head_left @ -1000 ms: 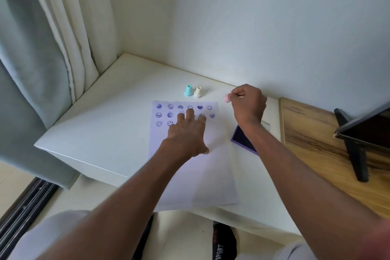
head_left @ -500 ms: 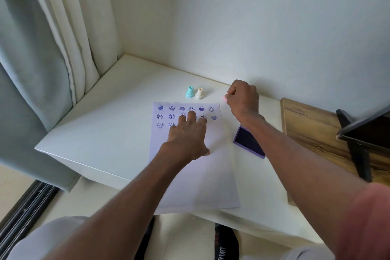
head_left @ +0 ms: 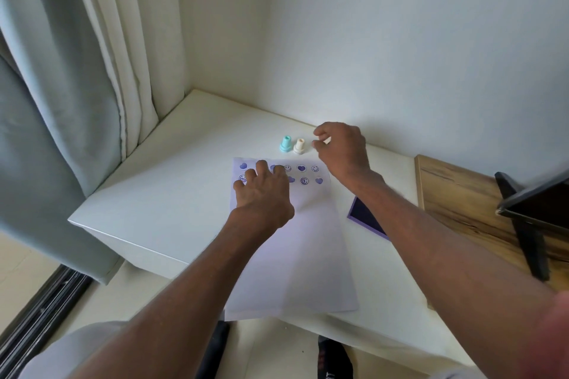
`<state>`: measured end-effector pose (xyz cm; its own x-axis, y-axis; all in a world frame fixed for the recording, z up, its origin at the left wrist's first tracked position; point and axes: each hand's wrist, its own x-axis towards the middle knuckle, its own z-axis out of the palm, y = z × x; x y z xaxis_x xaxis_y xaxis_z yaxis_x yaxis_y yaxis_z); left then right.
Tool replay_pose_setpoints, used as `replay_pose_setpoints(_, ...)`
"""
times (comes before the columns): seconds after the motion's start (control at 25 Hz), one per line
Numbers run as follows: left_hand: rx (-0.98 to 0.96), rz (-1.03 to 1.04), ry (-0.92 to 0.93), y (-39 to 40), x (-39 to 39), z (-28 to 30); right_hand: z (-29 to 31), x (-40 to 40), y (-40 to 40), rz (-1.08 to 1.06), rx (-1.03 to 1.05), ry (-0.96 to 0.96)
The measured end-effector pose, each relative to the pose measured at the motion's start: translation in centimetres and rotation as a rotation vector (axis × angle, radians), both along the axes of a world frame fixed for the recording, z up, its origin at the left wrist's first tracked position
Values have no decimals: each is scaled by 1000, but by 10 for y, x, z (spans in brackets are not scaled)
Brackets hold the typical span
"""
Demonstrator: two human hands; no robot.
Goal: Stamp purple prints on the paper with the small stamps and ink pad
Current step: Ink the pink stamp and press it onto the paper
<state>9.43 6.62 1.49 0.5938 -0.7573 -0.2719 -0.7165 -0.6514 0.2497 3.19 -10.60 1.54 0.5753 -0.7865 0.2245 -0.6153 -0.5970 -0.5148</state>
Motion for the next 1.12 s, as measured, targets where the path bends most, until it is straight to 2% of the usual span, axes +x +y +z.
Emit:
replay_pose_setpoints(0.08,70,-1,-12,2,0,-3,-6,16,7,48,6,93)
replay_pose_setpoints(0.28,150,-16,17,3,3,-8,-27,36,10,-46,-46,211)
replay_pose_setpoints(0.36,122,-13,-17,1,3,-6,-25,32,12,-90,-2,119)
replay_pose_setpoints(0.4,81,-6,-42,0,3,-3,-18,27,16,-131,65,11)
replay_pose_setpoints(0.48,-83,35,-29,-5,4,0,1,5,29,-239,363,-313)
replay_pose_setpoints(0.56,-297,95,104,-12,5,5,22,-29,47,-319,845,-691)
replay_pose_setpoints(0.6,-387,114,206,-15,4,8,29,-49,54,-334,1043,-800)
replay_pose_setpoints(0.72,-573,117,657,-23,-6,15,35,-101,66,-377,1351,-896)
replay_pose_setpoints(0.8,-589,126,933,-24,-15,18,33,-119,65,-415,1423,-923)
replay_pose_setpoints(0.84,-589,121,1005,-25,-20,19,33,-125,62,-435,1437,-942)
replay_pose_setpoints(0.96,-630,76,1044,-33,-30,18,33,-132,55,-430,1459,-995)
replay_pose_setpoints(1.12,-698,54,1015,-45,-46,17,27,-134,51,-419,1394,-900)
